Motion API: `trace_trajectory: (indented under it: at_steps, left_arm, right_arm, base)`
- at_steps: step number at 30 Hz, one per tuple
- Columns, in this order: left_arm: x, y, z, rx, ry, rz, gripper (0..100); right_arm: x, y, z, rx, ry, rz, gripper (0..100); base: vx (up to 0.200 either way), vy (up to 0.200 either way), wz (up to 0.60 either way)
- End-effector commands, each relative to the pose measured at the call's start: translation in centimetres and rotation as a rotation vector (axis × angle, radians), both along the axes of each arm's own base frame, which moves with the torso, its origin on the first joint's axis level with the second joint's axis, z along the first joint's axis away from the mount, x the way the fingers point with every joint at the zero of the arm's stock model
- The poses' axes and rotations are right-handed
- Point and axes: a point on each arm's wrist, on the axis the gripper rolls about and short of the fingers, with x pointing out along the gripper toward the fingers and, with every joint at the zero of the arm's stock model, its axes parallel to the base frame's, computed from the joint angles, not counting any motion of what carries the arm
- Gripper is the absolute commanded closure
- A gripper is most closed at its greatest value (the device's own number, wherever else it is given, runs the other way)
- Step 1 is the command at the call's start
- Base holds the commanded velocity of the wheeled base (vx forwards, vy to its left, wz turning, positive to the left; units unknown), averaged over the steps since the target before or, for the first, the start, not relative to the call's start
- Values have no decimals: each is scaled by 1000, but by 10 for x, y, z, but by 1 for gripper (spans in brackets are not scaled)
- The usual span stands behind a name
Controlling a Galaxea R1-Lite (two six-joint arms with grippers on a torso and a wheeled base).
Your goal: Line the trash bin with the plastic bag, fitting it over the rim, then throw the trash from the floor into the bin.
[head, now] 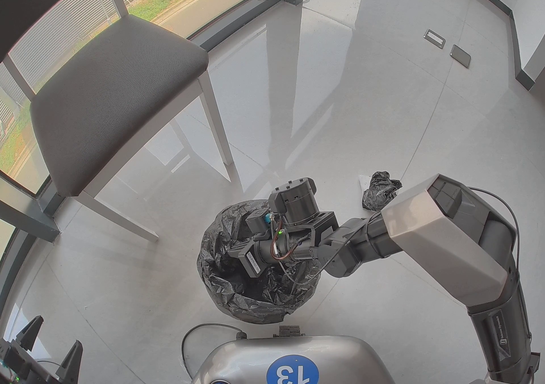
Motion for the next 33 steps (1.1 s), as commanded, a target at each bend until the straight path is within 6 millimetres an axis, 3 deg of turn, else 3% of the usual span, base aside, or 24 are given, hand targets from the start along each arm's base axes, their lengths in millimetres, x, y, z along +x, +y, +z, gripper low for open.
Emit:
trace_trajectory:
  at_steps: [1, 10, 19, 25, 26, 33]
  left_arm:
    - [0, 0, 0, 0, 3, 0, 0]
    - [0, 0, 0, 0, 3, 0, 0]
    - [0, 0, 0, 0, 3, 0, 0]
    - [0, 0, 0, 0, 1, 0, 0]
    - [0, 0, 0, 0, 3, 0, 0]
    - [0, 0, 0, 0, 1, 0, 0]
  right_arm:
    - [0, 0, 1, 3, -3, 1, 100]
    - [4, 7, 15, 61, -64, 4, 100]
    - [12, 15, 45, 136, -148, 5, 100]
    - [6, 10, 38, 102, -125, 7, 100]
    - [5, 9, 36, 95, -119, 8, 0]
    - [1, 5, 33, 70, -102, 8, 0]
  base:
    - [0, 0, 0]
    - [0, 0, 0]
    - [0, 0, 0]
    - [0, 0, 0]
    - [0, 0, 0]
    - [0, 0, 0]
